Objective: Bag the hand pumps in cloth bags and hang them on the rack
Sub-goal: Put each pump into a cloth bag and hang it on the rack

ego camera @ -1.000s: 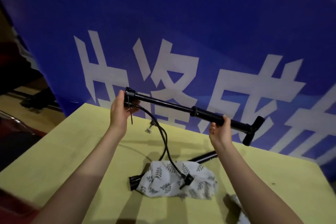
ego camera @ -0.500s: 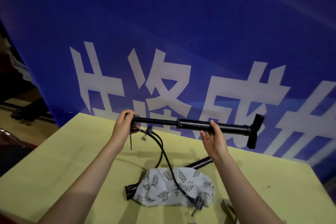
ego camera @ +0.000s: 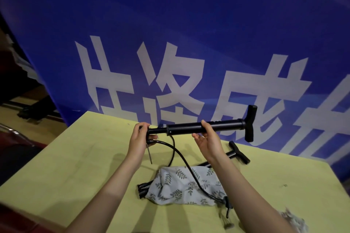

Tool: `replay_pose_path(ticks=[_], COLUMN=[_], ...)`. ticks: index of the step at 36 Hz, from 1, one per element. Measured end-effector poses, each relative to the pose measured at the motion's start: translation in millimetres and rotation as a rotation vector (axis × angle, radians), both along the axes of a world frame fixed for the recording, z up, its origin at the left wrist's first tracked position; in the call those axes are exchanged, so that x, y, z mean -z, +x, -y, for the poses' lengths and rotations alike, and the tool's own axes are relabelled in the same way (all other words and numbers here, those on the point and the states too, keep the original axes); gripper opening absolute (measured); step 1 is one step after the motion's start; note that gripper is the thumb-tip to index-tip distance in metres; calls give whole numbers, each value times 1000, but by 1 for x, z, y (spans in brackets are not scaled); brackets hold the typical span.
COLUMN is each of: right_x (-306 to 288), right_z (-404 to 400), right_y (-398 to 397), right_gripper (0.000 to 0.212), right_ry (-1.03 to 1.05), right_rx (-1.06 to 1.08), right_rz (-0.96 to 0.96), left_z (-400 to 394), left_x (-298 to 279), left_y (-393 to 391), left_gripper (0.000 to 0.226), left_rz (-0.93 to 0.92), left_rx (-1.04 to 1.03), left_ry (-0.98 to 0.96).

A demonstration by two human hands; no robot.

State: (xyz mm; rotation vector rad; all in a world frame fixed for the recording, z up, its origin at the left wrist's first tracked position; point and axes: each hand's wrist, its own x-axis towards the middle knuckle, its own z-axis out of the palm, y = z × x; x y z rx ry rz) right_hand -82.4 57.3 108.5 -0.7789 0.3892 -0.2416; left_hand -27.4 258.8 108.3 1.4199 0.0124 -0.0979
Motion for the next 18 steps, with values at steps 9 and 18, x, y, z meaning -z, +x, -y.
replay_pose_path(ticks=[9,18], right_x=[-2,1], right_z=[-20,-17], right_y=[-3,-15], right_gripper=[14,20], right_ry=[-38,-280], right_rx=[-37,-87], right_rz=[4,-80], left_z=[14,-7], left_x=[4,24], left_y=[-13,-5], left_gripper=[17,52], left_rz=[11,-117], left_rx=[27,300], left_ry=[50,393])
